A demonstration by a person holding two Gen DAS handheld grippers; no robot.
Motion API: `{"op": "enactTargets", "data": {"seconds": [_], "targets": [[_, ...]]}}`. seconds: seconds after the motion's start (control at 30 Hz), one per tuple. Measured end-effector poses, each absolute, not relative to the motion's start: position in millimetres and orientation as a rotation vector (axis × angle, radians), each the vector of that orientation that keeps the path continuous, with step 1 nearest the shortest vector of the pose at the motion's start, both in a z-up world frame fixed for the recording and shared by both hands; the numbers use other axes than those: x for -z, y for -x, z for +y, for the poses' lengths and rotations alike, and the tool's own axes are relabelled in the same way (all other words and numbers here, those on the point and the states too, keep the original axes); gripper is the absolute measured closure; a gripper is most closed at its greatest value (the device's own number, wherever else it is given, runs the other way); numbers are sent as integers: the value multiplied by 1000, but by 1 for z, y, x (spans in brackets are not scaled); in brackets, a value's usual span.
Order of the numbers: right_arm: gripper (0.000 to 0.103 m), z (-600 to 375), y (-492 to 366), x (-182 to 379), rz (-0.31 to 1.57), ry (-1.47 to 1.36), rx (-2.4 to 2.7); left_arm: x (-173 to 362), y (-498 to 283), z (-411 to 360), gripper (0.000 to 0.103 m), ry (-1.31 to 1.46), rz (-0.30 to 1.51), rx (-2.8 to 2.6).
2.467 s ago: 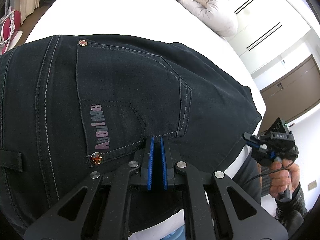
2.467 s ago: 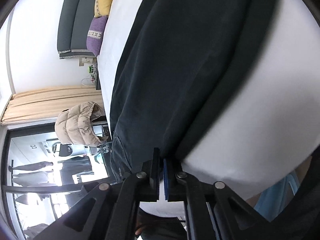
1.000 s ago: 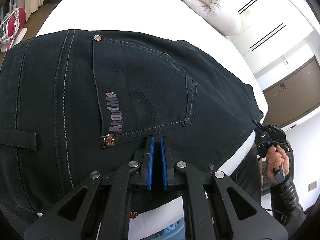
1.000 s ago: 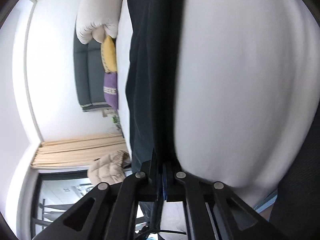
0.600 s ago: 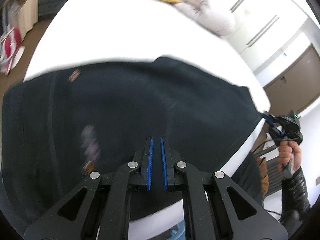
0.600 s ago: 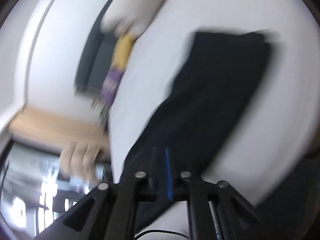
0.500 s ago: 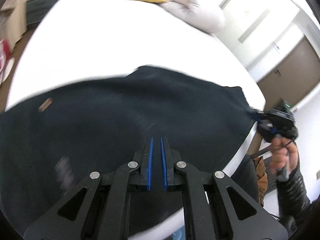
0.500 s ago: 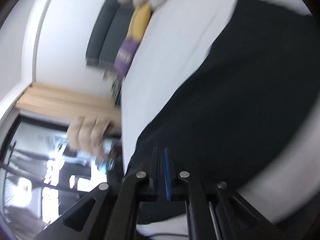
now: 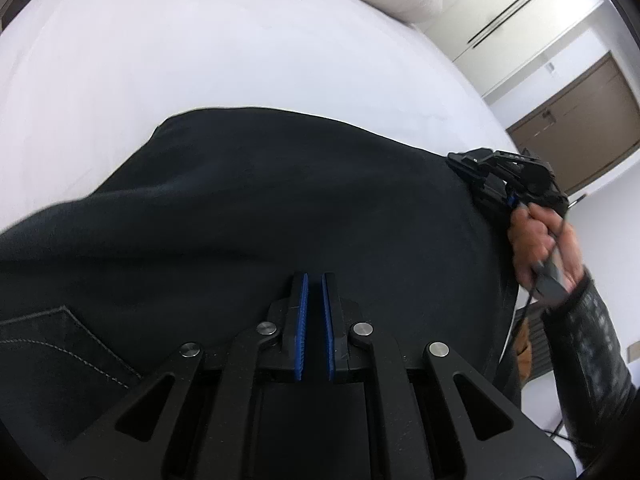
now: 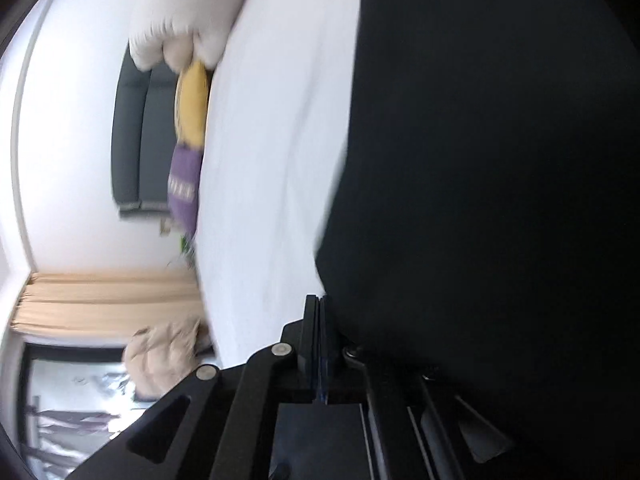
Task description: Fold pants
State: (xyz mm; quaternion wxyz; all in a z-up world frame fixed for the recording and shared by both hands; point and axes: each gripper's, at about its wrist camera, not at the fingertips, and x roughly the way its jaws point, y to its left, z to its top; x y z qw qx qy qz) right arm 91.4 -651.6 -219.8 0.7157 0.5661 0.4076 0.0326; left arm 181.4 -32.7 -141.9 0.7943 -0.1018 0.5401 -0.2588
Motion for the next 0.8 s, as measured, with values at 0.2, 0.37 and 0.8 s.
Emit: {"op": "enactTargets", "data": {"seconds": [0.2, 0.37, 0.8], "targets": [[103, -737, -46, 196, 735, -1192, 221, 144, -171, -17, 96, 249, 1127, 552], [98, -742, 15, 153, 660, -1111, 326, 120, -161, -26, 96, 232, 1068, 555], [103, -593, 15, 197, 868, -1182, -168, 152, -172, -39, 96, 222, 1128, 599]]}}
